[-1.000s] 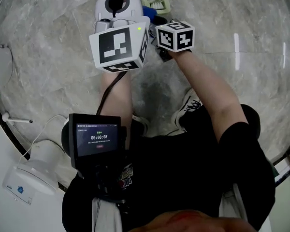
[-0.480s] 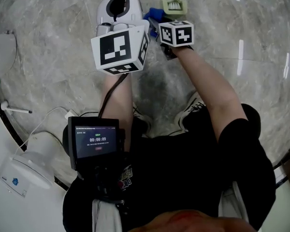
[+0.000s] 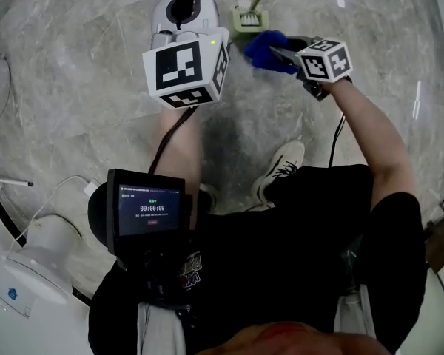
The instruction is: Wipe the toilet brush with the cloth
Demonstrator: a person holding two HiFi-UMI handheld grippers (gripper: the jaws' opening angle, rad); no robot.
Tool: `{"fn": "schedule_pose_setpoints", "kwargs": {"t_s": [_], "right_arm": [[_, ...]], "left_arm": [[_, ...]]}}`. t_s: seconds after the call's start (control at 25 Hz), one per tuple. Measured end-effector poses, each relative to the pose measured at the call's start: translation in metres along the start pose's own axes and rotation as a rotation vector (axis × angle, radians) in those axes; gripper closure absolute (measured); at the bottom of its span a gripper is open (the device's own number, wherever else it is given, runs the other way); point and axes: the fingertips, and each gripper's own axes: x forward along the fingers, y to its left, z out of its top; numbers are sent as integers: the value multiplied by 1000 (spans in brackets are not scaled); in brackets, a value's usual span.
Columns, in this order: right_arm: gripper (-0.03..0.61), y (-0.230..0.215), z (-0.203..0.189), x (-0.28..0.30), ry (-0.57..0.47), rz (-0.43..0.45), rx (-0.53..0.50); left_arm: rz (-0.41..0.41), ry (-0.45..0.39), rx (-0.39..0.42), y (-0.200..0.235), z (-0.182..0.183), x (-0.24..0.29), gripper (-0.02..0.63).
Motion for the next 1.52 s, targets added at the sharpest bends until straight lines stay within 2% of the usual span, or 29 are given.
{"fn": "schedule_pose_setpoints", "kwargs": {"t_s": [0.16,0.24,0.32,0.4,0.52,0.6,0.68,0.8,0.88,1.0,1.16,1.32,1.52], "right_arm": [[492,-61,66,-65,-276,-82,147],[491,-88,97,-71,-368,-117,187],[491,-102,125,-54,-412,-99,201],[491,-103,142,-20,-377,-62,162],[491,-85,148,37,-215,-20,16],[491,-72,142,68,-104,-23,-84],[491,-70,137,84,-66,-43,-115],[491,-79,139,80,-112,-69,-67],[491,-83,139,69,-160,-62,3],[491,-86,139,53,-244,-17,127],[491,-87,144,24,-359,54,218],[491,-72,148,-6,-427,130,246],[491,-49,166,-29,-481,244,223]], "left_arm": [[-8,27,25,-5,-10,0,600],[-10,48,4,-4,-16,-1,600],[-7,69,-4,-4,-21,-4,600],[-2,73,10,-7,-23,-5,600],[3,53,57,-13,-23,-8,600],[14,64,89,-12,-28,-12,600],[30,83,101,-9,-35,-17,600],[41,88,101,-9,-36,-21,600],[36,84,103,-12,-34,-22,600],[19,86,93,-17,-35,-18,600],[-15,56,76,-33,-25,-11,600],[-32,46,66,-46,-21,-16,600],[-25,37,72,-41,-19,-14,600]]}}
